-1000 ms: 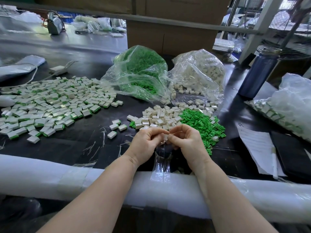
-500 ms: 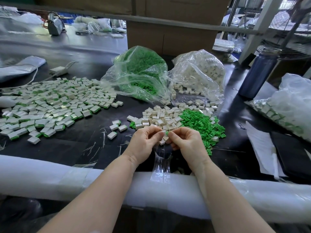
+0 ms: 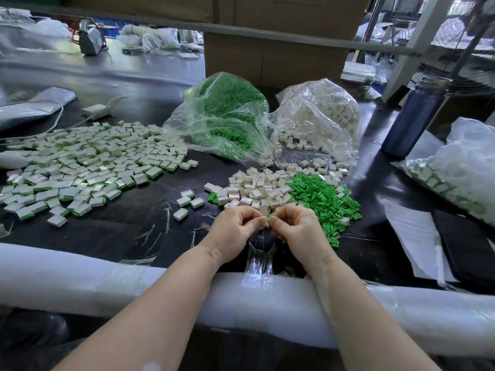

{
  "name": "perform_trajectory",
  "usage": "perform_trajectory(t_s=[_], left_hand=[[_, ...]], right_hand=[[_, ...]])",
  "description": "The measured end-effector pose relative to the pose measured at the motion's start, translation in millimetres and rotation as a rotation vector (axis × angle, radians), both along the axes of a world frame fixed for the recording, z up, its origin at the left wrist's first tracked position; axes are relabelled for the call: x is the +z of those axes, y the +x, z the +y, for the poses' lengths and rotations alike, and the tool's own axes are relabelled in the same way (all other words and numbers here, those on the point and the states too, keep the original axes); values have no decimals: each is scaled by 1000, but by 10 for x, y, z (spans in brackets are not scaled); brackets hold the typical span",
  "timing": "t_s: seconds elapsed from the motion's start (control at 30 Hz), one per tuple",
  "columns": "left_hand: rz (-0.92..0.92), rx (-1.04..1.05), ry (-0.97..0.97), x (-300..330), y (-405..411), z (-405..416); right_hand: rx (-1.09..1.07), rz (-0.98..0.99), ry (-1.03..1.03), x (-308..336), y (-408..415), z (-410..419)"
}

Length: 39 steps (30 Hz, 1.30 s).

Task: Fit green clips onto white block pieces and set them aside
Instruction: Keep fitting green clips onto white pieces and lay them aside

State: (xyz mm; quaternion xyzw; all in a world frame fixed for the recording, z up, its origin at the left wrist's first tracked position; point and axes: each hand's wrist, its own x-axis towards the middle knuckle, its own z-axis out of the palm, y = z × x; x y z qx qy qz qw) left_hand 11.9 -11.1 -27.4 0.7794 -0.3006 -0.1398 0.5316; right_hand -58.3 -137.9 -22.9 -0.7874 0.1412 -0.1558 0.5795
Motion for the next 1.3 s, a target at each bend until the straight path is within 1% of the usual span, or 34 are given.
perform_trajectory(t_s=[0.2,0.33,0.53,0.67,0.73,0.87,1.0,1.1,1.3], left_hand=[[-2,-5,25,-3,0,3],[-47,-11,47,5,-11,9],[-71,-17,73,6,-12,7],[-142,-48,144,-10,-5,5],[-129,-43,107,-11,-1,4],[-73,7,-15,8,-25,-19],[-1,13,-69,17,-53,-35],[30,16,-104,35,-68,-33],[48,46,-95,41,-54,-27]], right_hand=[[44,16,9,17,-11,-8],[61,18,28,19,-9,-18],[78,41,-16,38,-22,-16],[89,65,-94,35,-19,-13],[72,42,-67,26,-18,-9],[-24,-66,103,17,-7,10],[-54,-131,237,4,4,3],[-35,-143,245,9,-4,7],[0,-151,197,28,-14,27]])
